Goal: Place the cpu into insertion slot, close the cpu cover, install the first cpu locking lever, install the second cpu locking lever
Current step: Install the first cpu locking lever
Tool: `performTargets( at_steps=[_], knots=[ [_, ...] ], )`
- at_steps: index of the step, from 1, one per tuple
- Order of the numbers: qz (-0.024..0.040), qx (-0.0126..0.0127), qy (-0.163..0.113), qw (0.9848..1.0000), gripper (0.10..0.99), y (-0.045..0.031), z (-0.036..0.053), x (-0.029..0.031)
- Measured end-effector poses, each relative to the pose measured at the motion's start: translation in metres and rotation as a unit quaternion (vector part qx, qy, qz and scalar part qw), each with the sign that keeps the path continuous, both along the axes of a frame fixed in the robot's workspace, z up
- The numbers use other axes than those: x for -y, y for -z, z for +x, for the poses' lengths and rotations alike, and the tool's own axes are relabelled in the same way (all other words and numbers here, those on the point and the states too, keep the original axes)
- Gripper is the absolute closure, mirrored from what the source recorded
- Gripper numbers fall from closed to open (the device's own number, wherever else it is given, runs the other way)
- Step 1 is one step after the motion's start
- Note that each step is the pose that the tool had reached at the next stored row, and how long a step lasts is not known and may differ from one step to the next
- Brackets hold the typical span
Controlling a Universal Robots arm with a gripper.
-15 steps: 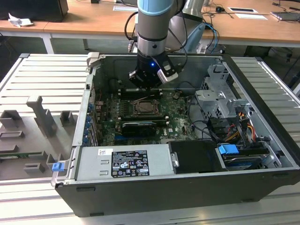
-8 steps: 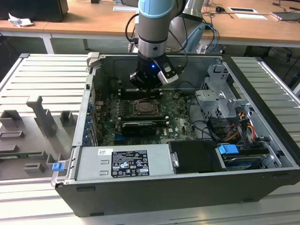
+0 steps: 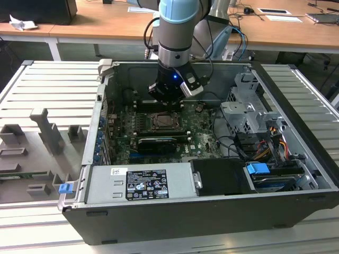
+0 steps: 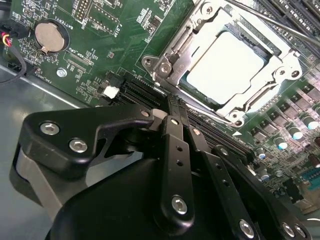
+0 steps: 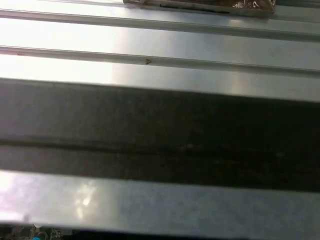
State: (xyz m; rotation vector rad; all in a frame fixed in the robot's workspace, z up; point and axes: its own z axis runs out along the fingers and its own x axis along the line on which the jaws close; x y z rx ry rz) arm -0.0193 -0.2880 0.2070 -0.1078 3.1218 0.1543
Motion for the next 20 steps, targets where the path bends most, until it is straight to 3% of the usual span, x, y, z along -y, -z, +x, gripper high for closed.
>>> performTargets(
  at_steps=[11,17,20],
  knots=[
    [-0.0051,0.0000,0.000,1.0000,0.980,0.0041,0.0012,0.0000],
    [-0.0044,-0.0001,0.000,1.0000,0.980,0.0061,0.0011,0.0000],
    [-0.0039,0.0003,0.000,1.0000,0.980,0.0034,0.0013,-0.0001]
  ],
)
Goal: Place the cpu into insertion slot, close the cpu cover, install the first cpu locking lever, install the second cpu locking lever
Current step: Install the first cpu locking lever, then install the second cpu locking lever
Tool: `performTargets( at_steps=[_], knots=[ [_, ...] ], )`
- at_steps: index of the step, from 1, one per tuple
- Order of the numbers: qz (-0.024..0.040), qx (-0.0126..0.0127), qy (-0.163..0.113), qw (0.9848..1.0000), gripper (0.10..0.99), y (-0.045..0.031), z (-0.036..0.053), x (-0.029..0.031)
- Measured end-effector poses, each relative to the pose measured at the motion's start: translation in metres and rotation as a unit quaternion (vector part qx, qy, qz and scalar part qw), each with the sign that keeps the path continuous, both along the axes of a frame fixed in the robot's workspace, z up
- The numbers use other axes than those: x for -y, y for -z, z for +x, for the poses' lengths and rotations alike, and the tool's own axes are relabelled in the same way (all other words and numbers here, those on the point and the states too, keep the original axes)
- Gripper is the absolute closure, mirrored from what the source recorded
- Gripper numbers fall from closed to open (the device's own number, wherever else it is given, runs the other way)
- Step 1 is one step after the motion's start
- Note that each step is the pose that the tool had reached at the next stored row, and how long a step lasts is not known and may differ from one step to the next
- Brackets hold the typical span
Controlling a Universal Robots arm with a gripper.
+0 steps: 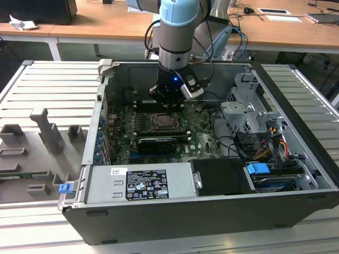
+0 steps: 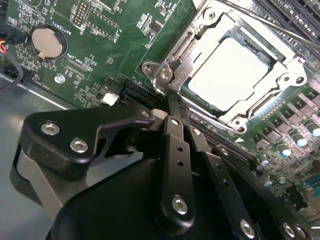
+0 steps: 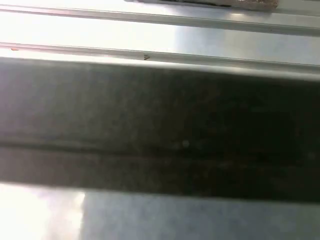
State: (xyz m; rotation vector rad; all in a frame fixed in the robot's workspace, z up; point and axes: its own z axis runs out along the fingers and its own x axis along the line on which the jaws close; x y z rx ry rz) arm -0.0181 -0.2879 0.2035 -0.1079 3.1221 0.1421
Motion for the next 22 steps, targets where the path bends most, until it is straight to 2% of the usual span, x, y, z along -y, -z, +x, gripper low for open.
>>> performTargets(
  at_steps=[4,22],
  knots=[
    [-0.0003,-0.0002,0.000,1.0000,0.980,-0.0101,-0.0001,0.0001],
    [-0.0003,-0.0003,0.000,1.0000,0.980,-0.0101,-0.0001,0.0096]
  ],
)
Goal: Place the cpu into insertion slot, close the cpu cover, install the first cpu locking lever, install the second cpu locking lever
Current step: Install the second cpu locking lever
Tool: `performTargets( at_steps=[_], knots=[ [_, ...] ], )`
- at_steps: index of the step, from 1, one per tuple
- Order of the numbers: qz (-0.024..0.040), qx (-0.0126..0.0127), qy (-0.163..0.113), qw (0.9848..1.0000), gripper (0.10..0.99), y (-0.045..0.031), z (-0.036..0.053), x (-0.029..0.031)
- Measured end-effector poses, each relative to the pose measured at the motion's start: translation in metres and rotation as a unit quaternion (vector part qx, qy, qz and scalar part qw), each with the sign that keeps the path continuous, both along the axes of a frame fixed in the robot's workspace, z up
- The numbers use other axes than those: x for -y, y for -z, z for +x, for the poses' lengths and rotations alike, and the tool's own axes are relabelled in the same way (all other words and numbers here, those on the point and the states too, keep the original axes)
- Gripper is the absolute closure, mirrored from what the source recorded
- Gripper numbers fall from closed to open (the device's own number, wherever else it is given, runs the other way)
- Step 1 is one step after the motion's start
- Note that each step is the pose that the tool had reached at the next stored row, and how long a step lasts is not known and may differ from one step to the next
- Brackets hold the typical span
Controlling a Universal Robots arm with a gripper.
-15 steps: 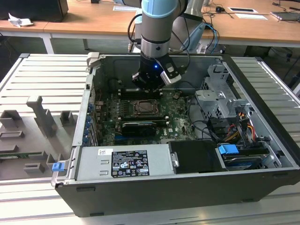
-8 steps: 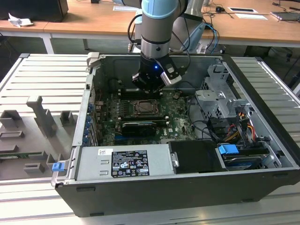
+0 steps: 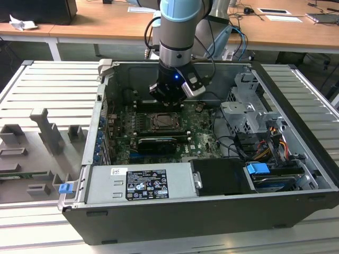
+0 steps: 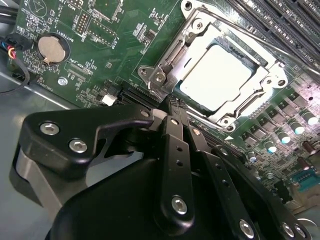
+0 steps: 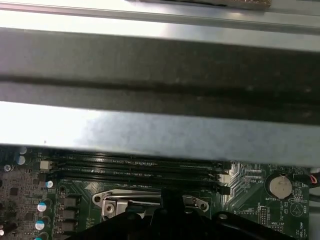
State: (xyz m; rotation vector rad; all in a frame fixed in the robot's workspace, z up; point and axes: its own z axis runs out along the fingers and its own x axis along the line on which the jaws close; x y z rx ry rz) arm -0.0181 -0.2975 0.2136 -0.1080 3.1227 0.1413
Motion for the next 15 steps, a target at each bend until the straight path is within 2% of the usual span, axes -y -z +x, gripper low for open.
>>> performTargets(
  at_steps=[10,11,13,15],
  knots=[
    [0.0000,0.0000,0.000,1.0000,0.980,0.0000,0.0000,0.0024],
    [-0.0004,-0.0001,0.000,1.0000,0.980,-0.0006,0.0000,0.0025],
    [-0.0006,0.0000,0.000,1.0000,0.980,-0.0085,0.0000,0.0024],
    [-0.0007,0.0000,0.000,1.0000,0.980,-0.0085,0.0000,0.0032]
  ],
)
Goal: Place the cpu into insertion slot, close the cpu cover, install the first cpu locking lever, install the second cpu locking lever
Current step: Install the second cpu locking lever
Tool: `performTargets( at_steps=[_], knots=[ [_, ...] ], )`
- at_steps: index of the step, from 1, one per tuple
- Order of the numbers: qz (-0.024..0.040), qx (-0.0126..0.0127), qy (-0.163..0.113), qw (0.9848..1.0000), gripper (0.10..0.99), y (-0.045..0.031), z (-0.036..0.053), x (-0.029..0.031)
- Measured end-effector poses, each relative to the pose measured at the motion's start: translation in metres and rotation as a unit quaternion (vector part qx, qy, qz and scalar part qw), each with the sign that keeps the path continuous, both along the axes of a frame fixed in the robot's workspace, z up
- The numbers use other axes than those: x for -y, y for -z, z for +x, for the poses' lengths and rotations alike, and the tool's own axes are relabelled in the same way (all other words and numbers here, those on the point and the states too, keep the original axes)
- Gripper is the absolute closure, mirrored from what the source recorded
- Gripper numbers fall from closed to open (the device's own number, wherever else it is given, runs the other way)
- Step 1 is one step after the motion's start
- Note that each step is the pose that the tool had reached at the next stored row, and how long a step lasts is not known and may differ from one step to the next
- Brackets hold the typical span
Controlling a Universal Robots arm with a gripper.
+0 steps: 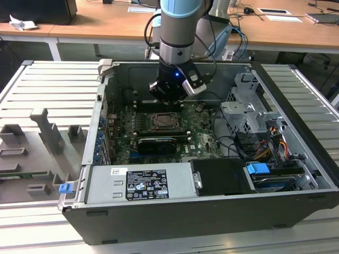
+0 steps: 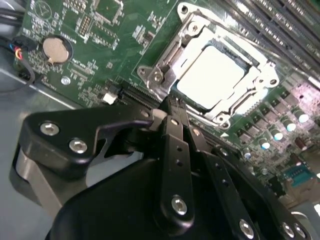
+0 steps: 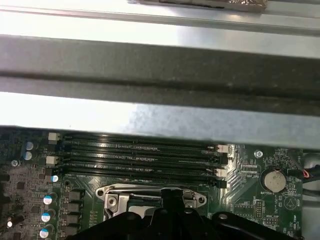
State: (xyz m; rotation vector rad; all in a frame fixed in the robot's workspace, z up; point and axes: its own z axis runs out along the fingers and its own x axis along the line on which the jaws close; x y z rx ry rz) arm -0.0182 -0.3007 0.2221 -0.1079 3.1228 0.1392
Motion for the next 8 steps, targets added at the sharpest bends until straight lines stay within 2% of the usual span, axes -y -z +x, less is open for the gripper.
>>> performTargets(
  at_steps=[8],
  knots=[
    [0.0000,0.0000,0.000,1.0000,0.980,0.0001,0.0000,0.0096]
  ],
)
